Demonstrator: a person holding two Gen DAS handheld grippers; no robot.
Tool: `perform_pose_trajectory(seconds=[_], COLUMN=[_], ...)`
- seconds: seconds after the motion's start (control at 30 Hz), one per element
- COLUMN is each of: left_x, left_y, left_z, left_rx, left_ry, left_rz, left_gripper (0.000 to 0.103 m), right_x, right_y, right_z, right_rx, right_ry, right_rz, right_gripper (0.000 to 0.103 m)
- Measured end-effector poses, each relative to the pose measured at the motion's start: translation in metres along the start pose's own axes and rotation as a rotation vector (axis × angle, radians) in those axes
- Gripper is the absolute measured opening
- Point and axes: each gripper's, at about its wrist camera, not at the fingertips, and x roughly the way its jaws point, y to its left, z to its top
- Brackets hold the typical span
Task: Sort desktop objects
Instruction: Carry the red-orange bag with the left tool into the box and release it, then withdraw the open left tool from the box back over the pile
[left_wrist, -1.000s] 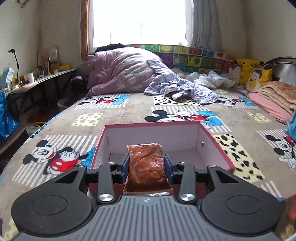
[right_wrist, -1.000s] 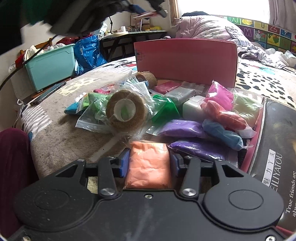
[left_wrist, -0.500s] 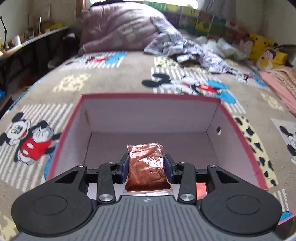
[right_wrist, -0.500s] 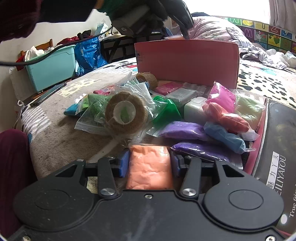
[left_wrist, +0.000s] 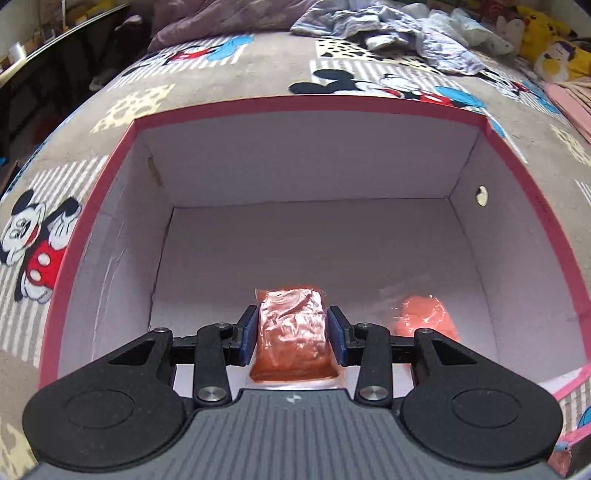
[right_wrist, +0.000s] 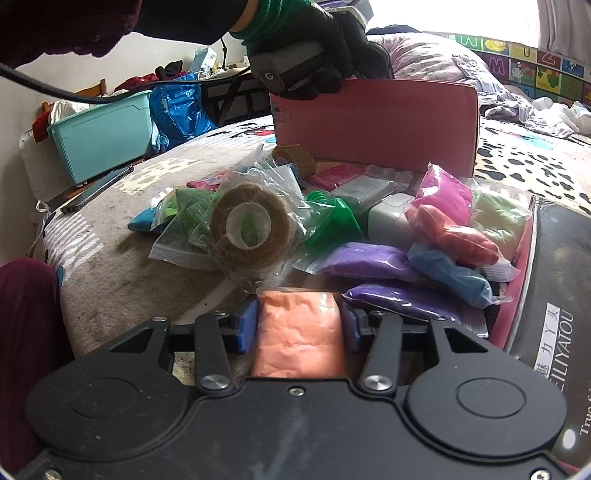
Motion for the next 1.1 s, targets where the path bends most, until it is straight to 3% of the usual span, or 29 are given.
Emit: perform_pose_trajectory(seconds=[0.13, 0.27, 0.6, 0.87, 1.1], left_x=[-0.004, -0.017, -0.09, -0.149, -0.188], left_y=[0.003, 0.006, 0.017, 0.025, 0.008], left_z=[-0.003, -0.011, -0.037, -0.103, -0.188], left_rx=[-0.031, -0.053, -0.102, -0.105, 0.086], left_ry=[-0.011, -0.039, -0.208, -0.32, -0.412], left_rz=[0.023, 0.003, -0.074, -0.163, -0.092], left_gripper=[0.058, 0.058, 0.058, 0.061, 0.062], right_x=[0.0, 0.0, 0.0, 0.0, -0.002], right_y=[-0.001, -0.001, 0.001, 0.002, 0.004], right_z=[0.0, 0.0, 0.0, 0.001, -0.001], right_rx=[0.003, 0.004, -0.007, -0.012, -0.023], right_ry=[0.0, 0.001, -0.002, -0.004, -0.01], right_rz=[0.003, 0.005, 0.0, -0.006, -0.016], right_gripper=[0.047, 0.047, 0.047, 0.047, 0.046])
